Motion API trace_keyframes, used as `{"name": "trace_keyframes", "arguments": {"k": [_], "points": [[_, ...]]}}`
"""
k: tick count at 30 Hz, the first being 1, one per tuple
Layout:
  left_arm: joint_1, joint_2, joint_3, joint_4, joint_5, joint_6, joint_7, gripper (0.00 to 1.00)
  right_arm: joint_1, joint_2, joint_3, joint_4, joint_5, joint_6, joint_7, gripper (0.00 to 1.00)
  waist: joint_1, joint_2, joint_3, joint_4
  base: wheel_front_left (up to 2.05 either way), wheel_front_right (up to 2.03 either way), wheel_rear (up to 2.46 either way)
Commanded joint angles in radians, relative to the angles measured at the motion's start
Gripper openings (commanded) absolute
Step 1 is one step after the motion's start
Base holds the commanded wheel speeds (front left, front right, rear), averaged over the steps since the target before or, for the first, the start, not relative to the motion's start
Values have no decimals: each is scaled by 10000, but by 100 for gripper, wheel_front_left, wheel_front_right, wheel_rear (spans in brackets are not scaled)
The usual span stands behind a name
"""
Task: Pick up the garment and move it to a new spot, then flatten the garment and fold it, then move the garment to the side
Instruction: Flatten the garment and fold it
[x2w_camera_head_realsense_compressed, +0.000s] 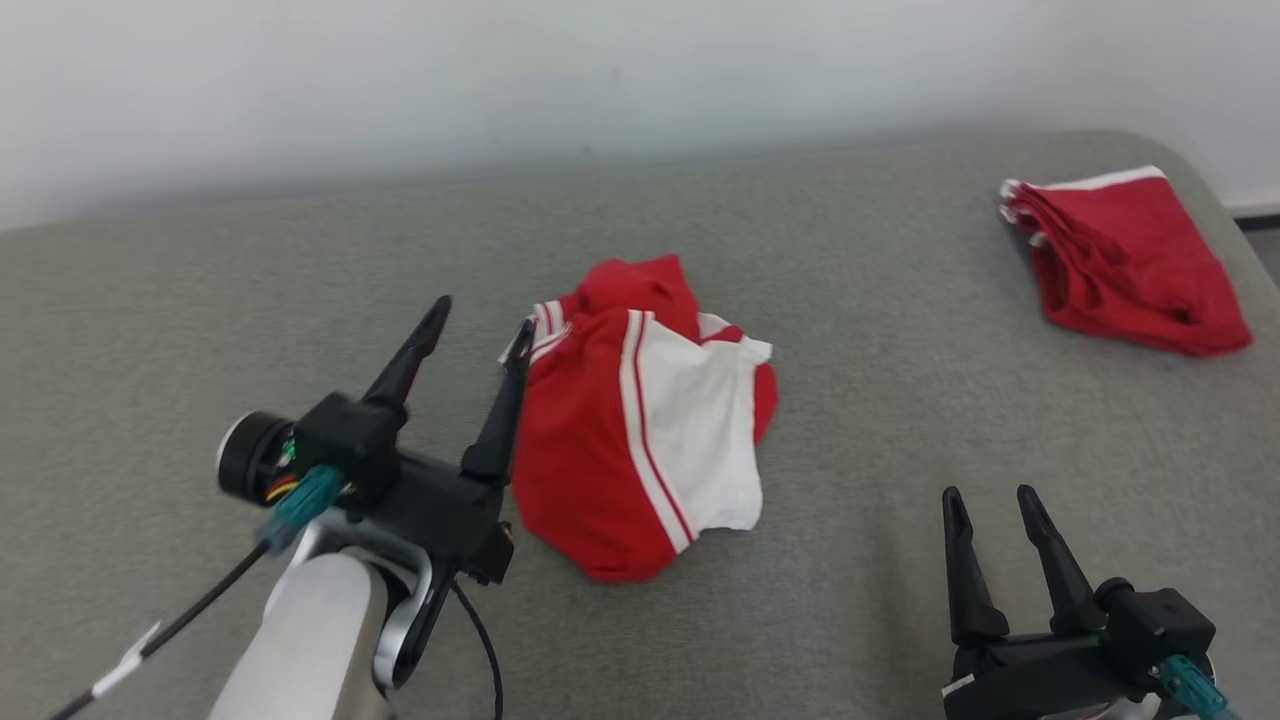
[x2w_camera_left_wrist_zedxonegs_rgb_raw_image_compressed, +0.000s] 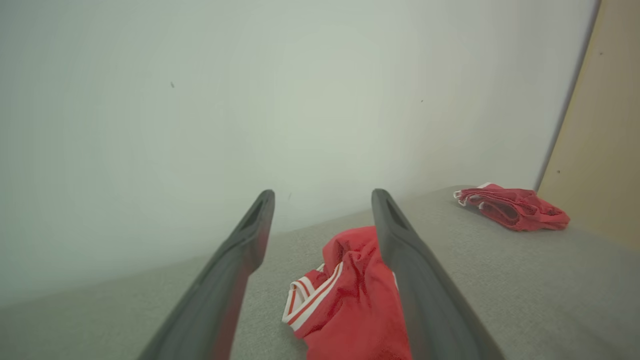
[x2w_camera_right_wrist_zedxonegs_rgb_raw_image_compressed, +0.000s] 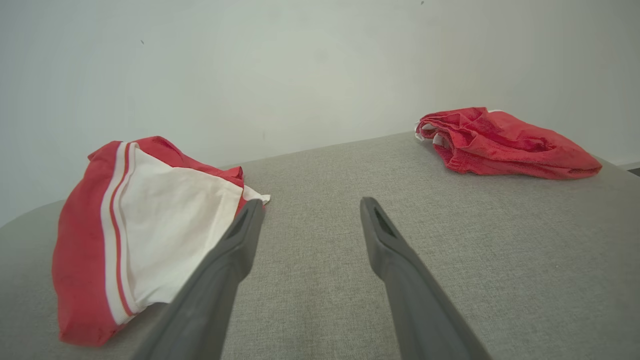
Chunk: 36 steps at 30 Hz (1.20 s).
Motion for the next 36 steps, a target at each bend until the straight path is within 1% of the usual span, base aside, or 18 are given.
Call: {"name": "trace_keyframes", "arguments": {"k": [1,8,10,15,16,17,18,23,29,30,36], "points": [[-264,114,-208,177,-66,14,208,100,-117,46,-6,-19,50,-20,-41,100,-1,-1,465,-641,0,0,0],[-1087,514,-939,889,-477,11,984,100,-177,110,-72,-66,129,-20,-42,100,-1,-1,787,-1250,0,0,0],[-1198,638,-1047,1130,-505,12,1271,100,-205,121,-71,-85,155,-20,-43,100,-1,-1,853,-1367,0,0,0],[-1369,795,-1241,1534,-626,12,1600,100,-281,134,-61,-157,189,-20,-43,100,-1,-1,1016,-1566,0,0,0],[-1394,823,-1266,1628,-626,12,1676,90,-287,138,-58,-173,218,-20,-43,100,-1,-1,1037,-1588,0,0,0],[-1402,827,-1311,1712,-654,12,1705,35,-290,138,-54,-181,232,-20,-43,100,-1,-1,1056,-1602,0,0,0],[-1446,838,-1391,1703,-639,12,1645,0,-302,137,-71,-221,262,-20,-43,100,-1,-1,1077,-1612,0,0,0],[-1510,748,-1412,1547,-700,53,1253,0,-182,140,-180,-268,270,-20,-43,100,-1,-1,1015,-1457,0,0,0],[-887,692,-1310,913,-895,270,855,0,-22,137,-211,-196,231,-20,-44,100,-1,-1,764,-857,0,0,0],[-887,692,-1310,913,-895,270,855,0,-22,137,-211,-196,231,-20,-44,100,-1,-1,764,-857,0,0,0],[603,839,-922,51,-1196,794,160,0,51,133,-273,-198,65,-20,-44,100,-1,-1,584,-93,0,0,0]]}}
